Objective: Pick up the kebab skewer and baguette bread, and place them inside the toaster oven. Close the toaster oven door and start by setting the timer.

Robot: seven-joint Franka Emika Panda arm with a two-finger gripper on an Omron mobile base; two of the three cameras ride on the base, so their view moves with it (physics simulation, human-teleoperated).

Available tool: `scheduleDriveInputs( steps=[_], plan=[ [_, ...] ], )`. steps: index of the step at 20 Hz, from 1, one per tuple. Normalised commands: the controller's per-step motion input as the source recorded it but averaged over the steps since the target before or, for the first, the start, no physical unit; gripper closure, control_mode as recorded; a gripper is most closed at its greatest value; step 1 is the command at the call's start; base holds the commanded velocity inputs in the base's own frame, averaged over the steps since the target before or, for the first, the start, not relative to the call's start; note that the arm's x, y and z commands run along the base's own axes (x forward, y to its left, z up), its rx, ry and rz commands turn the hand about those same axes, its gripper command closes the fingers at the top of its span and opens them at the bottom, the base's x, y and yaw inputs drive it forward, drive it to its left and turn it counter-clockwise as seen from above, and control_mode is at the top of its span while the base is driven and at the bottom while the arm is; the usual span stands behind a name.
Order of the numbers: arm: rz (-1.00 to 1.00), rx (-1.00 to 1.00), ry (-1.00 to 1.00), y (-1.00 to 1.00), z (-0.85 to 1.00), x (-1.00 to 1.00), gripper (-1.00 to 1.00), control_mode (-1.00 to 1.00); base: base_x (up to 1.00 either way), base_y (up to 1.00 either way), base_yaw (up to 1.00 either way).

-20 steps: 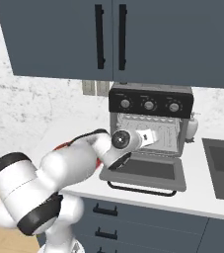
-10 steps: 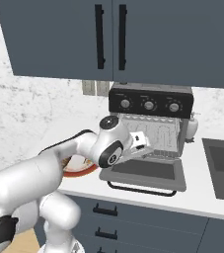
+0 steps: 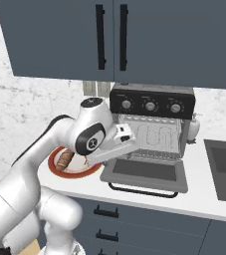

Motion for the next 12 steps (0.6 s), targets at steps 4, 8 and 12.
scheduleDriveInputs(
  steps=[4, 8, 12],
  plan=[
    [0.00, 0.01, 0.02, 1.00, 0.15, 0.00, -1.00, -1.00, 0.00, 0.00, 0.00],
    [-0.01, 0.00, -0.01, 1.00, 0.00, 0.02, -1.00, -1.00, 0.00, 0.00, 0.00],
    [-0.02, 0.06, 0.00, 1.00, -0.13, 0.19, -1.00, -1.00, 0.00, 0.00, 0.00]
  ],
)
